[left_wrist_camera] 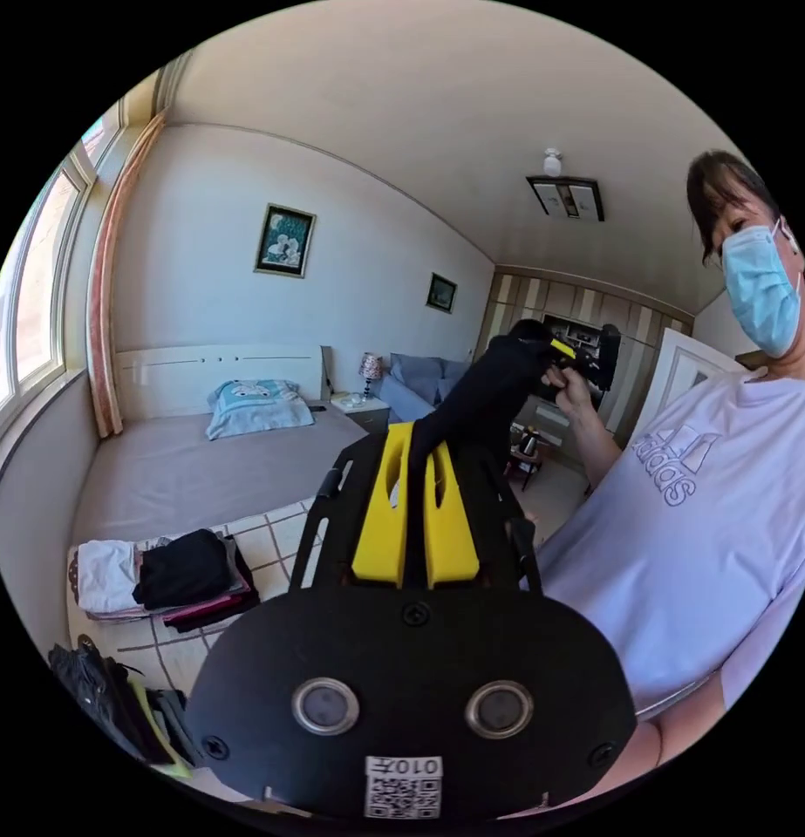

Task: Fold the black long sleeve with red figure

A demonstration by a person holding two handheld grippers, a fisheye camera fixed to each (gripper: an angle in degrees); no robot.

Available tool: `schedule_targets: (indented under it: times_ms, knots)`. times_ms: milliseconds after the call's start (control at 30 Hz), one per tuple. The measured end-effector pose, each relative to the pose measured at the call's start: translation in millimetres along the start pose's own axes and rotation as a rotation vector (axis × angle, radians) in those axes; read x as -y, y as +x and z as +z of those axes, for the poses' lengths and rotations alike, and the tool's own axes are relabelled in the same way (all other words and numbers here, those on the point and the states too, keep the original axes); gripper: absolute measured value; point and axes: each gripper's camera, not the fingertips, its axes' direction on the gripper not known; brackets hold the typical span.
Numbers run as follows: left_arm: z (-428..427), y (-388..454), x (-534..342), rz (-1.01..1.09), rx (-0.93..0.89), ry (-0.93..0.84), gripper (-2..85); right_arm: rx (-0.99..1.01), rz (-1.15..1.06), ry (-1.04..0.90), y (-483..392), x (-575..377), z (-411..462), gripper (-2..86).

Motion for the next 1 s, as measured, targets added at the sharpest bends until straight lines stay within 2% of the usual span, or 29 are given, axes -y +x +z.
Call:
schedule_targets:
  times_ms: [33, 133, 200, 300, 467, 733, 867, 1000]
  knots:
    - [-2, 3, 4, 0.005, 0.03, -0.009, -0.3, 0.092, 0.032, -0.048, 9, -13, 12, 1.2]
    - [-5, 21, 21, 0.035, 0.091, -0.057, -0.4, 0.205, 0.1, -0.149, 21, -39, 35, 1.0]
    - [4, 38, 33, 0.072, 0.171, -0.141, -0.4, 0.234, 0.125, -0.193, 27, -48, 40, 0.9]
    - [6, 56, 42, 0.142, 0.181, -0.196, -0.4, 0.259, 0.121, -0.263, 34, -55, 32, 0.7]
    - [-11, 80, 47, 0.224, 0.145, -0.309, -0.5, 0.273, 0.05, -0.184, 46, -47, -34, 0.6]
    - [-61, 109, 103, 0.387, 0.089, -0.191, -0.4, 0.045, -0.187, 0.059, 94, 33, -129, 0.5]
    - [-49, 81, 129, 0.382, 0.069, -0.186, -0.4, -0.006, -0.215, 0.099, 124, 52, -118, 0.6]
    - [30, -11, 136, 0.164, -0.089, -0.234, -0.5, 0.067, -0.119, -0.096, 182, 58, -25, 0.6]
